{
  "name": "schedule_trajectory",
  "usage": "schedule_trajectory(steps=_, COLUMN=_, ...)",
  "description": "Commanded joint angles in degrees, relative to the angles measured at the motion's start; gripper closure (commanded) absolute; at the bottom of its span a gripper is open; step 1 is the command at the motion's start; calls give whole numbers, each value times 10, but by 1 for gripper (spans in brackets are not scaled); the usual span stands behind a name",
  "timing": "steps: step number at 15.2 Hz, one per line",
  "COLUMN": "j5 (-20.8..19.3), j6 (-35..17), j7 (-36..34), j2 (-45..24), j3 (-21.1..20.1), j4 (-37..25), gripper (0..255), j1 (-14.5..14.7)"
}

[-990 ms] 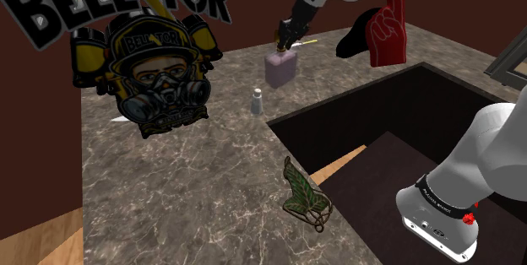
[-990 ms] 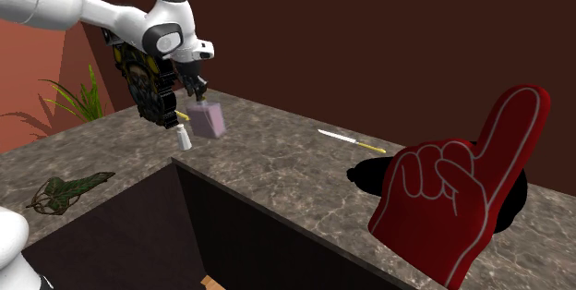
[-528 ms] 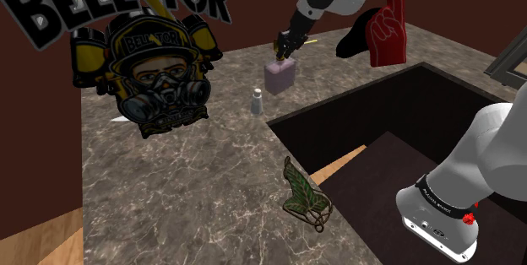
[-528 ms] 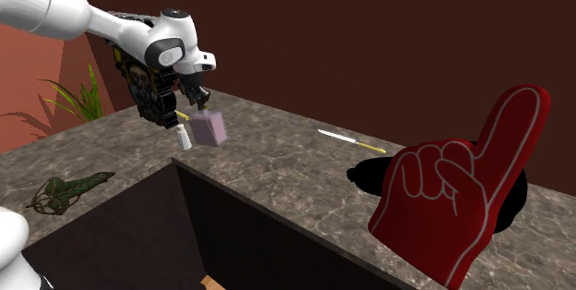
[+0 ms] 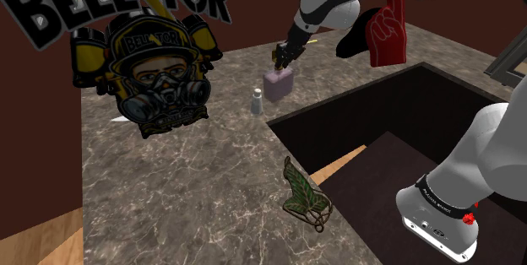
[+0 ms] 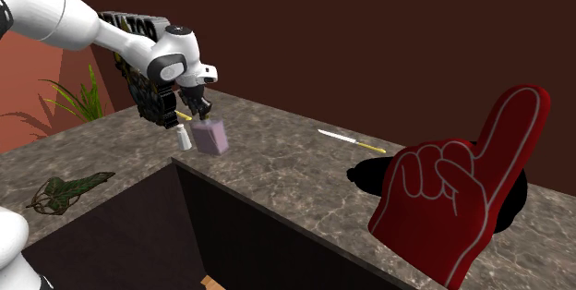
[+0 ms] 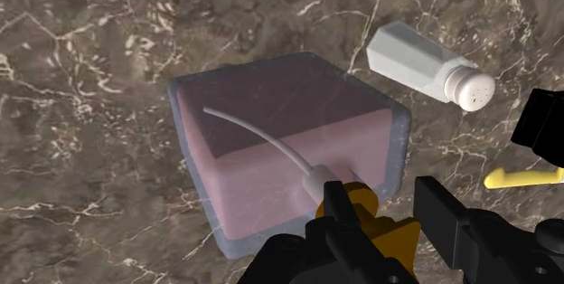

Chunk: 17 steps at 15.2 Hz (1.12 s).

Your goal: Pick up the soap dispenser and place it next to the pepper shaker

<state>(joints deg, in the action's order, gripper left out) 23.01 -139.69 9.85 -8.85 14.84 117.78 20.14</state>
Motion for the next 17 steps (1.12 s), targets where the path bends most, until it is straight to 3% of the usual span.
schedule_trajectory(steps=1, j5=3, j6=-5, j7=4, j2=-3, j3=-1, j4=2, gripper=255, j1=-1)
schedule_trajectory(steps=7, j5=3, j6=-5, j7=4, j2=-3, j3=-1, j4=2, gripper=255, j1=-1)
schedule_trajectory(steps=8, j5=3, j6=-5, j7=4, j2=-3, j3=-1, j4=2, gripper=0, j1=-1)
schedule_trajectory(steps=13, j5=3, j6=-5, j7=4, j2=-3, j3=-1, j4=2, gripper=0, j1=-1)
schedule_trajectory(steps=17, j5=-33, j6=48, j7=-20, j2=51, j3=11, j4=-1, gripper=0, j1=-2)
